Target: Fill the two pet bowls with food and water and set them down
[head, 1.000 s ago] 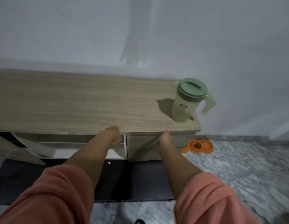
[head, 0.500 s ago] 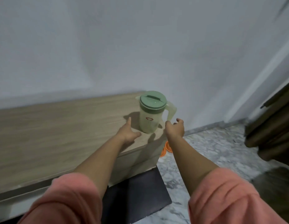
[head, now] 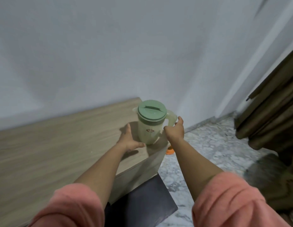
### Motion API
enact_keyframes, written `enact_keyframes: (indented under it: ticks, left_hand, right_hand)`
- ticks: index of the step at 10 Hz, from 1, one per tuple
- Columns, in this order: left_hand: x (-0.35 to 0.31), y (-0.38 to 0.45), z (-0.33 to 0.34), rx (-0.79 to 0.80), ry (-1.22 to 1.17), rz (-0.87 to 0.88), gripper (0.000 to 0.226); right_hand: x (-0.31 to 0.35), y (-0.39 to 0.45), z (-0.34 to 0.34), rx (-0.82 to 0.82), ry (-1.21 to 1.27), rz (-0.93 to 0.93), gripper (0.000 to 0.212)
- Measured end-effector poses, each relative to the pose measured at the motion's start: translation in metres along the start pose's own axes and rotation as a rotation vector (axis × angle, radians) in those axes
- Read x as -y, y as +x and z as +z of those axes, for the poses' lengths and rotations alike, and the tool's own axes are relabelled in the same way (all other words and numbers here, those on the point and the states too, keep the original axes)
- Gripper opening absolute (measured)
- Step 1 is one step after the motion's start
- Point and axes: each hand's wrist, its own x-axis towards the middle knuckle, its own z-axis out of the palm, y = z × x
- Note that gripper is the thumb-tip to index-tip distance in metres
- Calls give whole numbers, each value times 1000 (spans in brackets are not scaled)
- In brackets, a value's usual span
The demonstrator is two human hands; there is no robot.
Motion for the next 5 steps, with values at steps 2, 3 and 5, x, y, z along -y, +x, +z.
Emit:
enact_keyframes:
  ticks: [2, 3, 5]
  left_hand:
    - [13, 3, 6, -32, -79, 9, 127]
    - [9, 1, 11, -76, -99, -18, 130]
    - [-3, -38, 22, -229, -249, -96, 118]
  right_hand:
    - [-4, -5, -3, 35, -29, -84, 79]
    - [-6, 3, -10, 66, -38, -91, 82]
    - [-17, 7, -24, 141, -84, -138, 81]
